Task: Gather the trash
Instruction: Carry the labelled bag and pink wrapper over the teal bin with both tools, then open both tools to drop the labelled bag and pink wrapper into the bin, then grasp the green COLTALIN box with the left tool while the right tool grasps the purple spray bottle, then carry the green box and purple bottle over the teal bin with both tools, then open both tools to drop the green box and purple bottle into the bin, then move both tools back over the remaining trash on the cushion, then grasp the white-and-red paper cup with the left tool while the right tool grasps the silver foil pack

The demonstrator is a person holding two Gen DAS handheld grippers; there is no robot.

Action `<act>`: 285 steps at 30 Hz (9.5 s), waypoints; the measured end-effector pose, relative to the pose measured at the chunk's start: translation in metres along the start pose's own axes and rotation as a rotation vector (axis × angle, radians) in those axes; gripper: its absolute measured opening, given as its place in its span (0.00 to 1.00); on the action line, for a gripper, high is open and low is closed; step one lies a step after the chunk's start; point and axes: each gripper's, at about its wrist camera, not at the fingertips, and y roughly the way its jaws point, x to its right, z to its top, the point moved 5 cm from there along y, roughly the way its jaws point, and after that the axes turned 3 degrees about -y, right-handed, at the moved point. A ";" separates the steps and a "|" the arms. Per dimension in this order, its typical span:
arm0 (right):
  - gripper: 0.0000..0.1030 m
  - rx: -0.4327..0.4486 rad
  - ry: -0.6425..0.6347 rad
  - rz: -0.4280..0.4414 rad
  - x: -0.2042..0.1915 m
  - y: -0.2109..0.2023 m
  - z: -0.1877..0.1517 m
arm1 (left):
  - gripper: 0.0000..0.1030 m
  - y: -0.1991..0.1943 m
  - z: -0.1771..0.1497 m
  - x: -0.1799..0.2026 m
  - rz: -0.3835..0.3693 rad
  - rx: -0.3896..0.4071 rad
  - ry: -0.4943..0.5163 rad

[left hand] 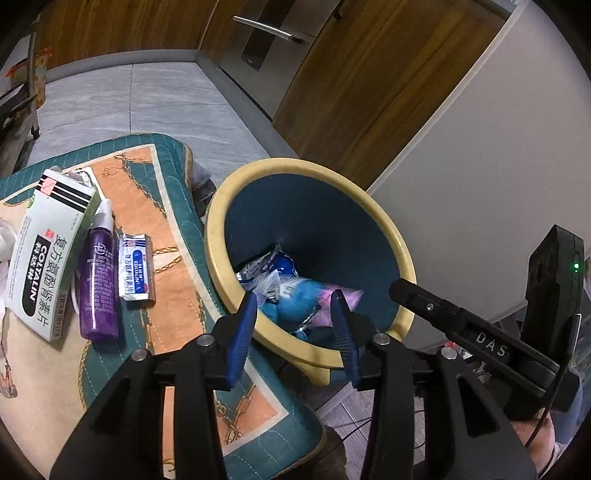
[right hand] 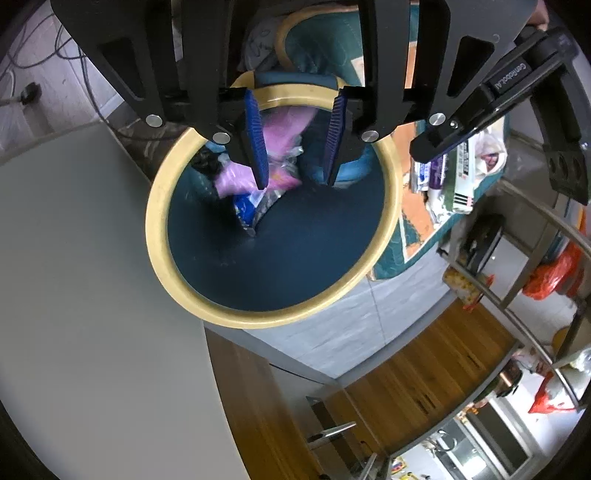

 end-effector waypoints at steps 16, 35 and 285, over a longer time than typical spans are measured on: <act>0.34 0.007 -0.028 0.047 -0.020 -0.006 -0.004 | 0.61 -0.057 -0.008 -0.027 0.089 0.084 -0.017; 0.61 -0.014 -0.132 0.134 -0.073 -0.005 -0.015 | 0.83 -0.126 -0.023 -0.102 0.285 0.163 -0.040; 0.76 -0.210 -0.574 0.182 -0.259 0.113 0.026 | 0.52 -0.089 0.061 -0.272 0.312 -0.064 -0.364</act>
